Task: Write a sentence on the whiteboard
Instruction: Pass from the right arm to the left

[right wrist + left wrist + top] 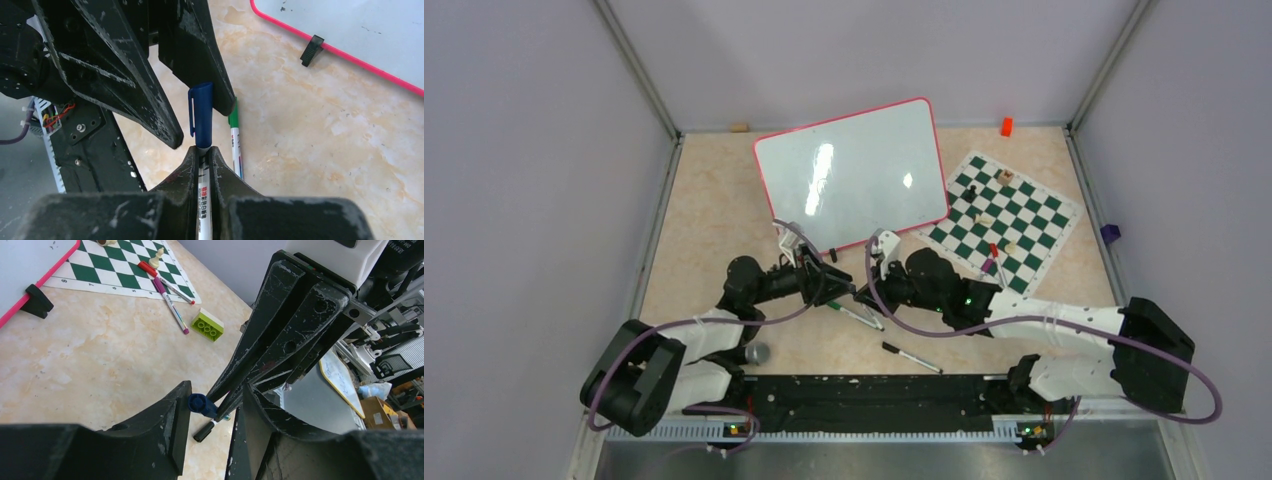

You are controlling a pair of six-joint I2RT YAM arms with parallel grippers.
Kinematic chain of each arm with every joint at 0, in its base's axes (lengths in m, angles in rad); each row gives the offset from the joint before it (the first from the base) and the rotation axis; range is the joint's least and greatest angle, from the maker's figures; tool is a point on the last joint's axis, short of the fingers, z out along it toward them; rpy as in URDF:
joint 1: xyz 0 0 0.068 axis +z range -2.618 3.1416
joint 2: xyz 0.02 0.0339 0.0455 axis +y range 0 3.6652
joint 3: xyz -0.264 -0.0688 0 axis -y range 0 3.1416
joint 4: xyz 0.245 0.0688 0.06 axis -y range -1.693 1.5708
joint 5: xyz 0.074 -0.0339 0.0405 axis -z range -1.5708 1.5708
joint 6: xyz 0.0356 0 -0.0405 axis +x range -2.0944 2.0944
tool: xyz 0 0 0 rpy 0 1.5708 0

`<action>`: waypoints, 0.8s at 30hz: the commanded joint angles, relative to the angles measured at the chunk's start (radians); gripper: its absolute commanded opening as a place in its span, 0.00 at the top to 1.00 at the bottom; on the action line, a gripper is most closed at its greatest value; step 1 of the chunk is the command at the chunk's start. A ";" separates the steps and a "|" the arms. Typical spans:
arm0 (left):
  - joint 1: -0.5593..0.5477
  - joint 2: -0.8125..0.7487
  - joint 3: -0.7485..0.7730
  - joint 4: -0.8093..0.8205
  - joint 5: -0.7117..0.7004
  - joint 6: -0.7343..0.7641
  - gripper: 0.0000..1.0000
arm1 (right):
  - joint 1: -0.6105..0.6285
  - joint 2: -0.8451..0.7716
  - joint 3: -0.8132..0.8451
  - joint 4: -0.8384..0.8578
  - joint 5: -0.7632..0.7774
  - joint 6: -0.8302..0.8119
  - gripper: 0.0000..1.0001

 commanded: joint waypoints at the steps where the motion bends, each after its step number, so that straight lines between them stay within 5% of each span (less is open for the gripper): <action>1: -0.025 0.019 0.048 0.032 0.035 0.014 0.53 | -0.006 0.019 0.081 0.051 0.002 -0.001 1.00; 8: -0.026 0.009 0.060 -0.038 0.011 0.048 0.59 | -0.005 -0.003 0.071 0.040 0.049 -0.004 1.00; 13: -0.026 0.014 0.072 -0.062 0.017 0.057 0.89 | -0.006 -0.014 0.060 0.042 0.051 -0.002 1.00; 18: -0.026 0.000 0.068 -0.083 0.005 0.070 0.56 | -0.005 -0.019 0.064 0.006 0.077 -0.004 1.00; 24: -0.028 -0.013 0.078 -0.130 -0.008 0.091 0.76 | -0.006 -0.042 0.056 0.004 0.089 -0.005 1.00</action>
